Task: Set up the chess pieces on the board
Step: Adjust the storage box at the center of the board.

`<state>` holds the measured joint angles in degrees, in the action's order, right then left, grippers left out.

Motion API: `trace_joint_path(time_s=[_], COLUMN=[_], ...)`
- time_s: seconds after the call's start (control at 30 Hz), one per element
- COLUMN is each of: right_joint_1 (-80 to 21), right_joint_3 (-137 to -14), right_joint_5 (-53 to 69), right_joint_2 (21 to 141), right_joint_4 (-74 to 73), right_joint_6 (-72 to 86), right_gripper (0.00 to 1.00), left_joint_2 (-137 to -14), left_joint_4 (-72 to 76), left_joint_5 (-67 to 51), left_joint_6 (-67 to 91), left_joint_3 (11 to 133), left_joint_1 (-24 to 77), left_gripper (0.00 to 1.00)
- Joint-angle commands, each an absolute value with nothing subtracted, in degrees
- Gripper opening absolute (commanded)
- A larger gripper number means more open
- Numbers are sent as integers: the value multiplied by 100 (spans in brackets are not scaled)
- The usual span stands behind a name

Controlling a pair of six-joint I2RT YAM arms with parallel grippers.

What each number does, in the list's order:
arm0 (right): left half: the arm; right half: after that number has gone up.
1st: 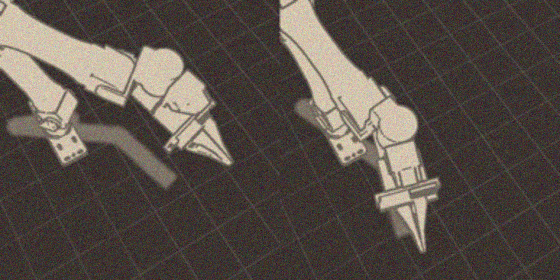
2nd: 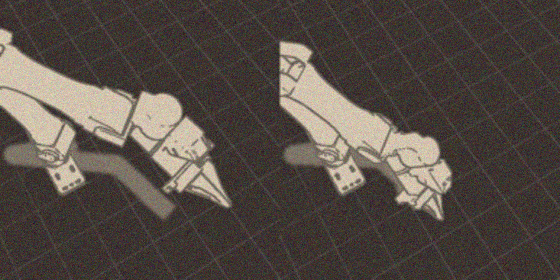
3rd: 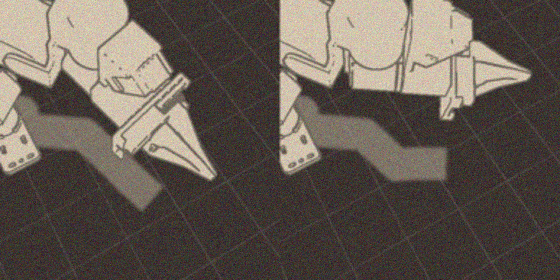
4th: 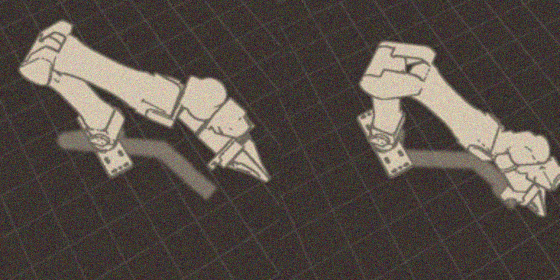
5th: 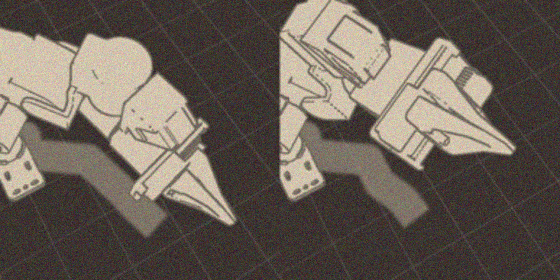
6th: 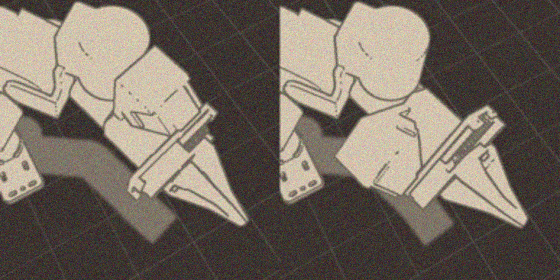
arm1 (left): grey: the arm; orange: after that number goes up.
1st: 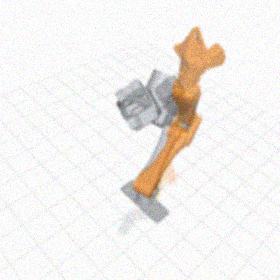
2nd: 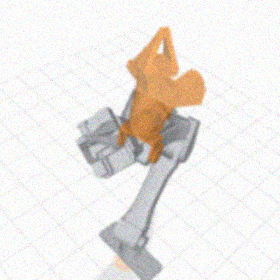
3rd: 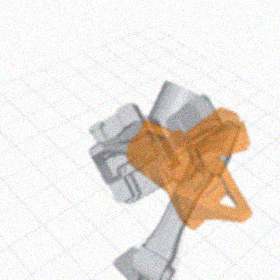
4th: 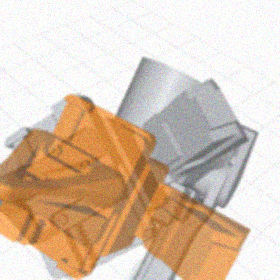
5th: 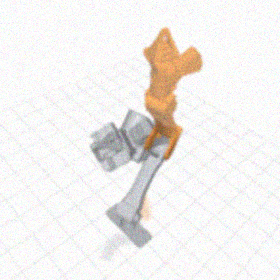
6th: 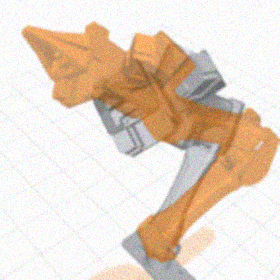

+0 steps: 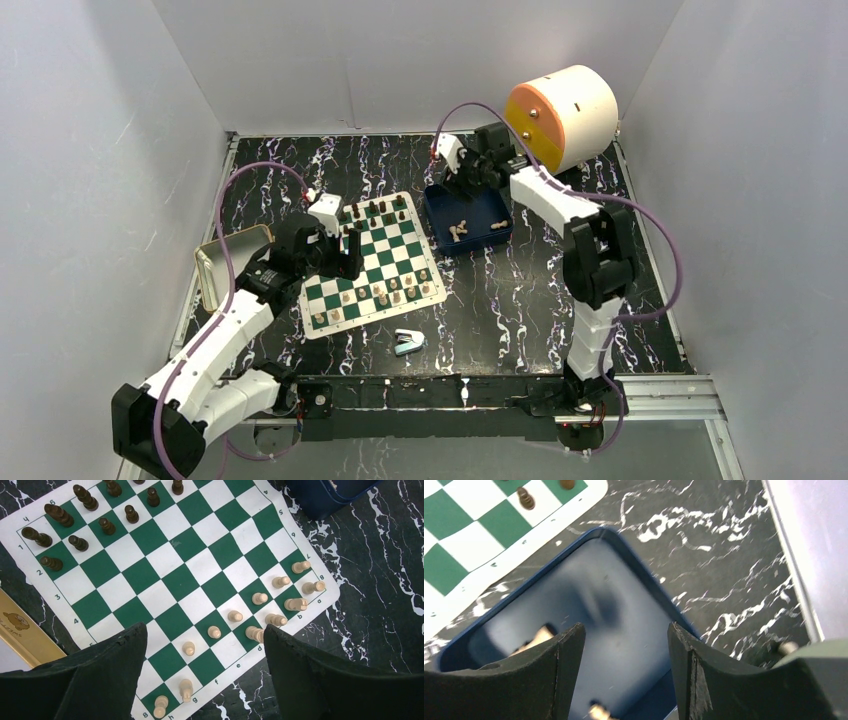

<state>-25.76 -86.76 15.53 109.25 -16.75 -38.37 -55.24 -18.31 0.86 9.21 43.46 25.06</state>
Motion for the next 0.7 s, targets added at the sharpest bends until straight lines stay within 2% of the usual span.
trace_joint_path(time_s=[0.0, 0.3, 0.67], right_joint_1=[-2304, -2193, -2189], right_joint_3=[-9833, -11419, -11598], right_joint_5=[2428, 2570, 2760], right_joint_2=[11545, 12649, 13033], right_joint_4=[-1902, -3201, -3485], right_joint_6=[-4563, -5301, -5867], right_gripper=[69, 68, 65], left_joint_2=[-5320, -5212, -5184], left_joint_4=[-1731, -1696, -1696], left_joint_5=[104, 87, 122], left_joint_6=[844, 855, 851], left_joint_3=[4299, 4256, 4253], left_joint_1=[2487, 2487, 2487], left_gripper=[82, 80, 79])
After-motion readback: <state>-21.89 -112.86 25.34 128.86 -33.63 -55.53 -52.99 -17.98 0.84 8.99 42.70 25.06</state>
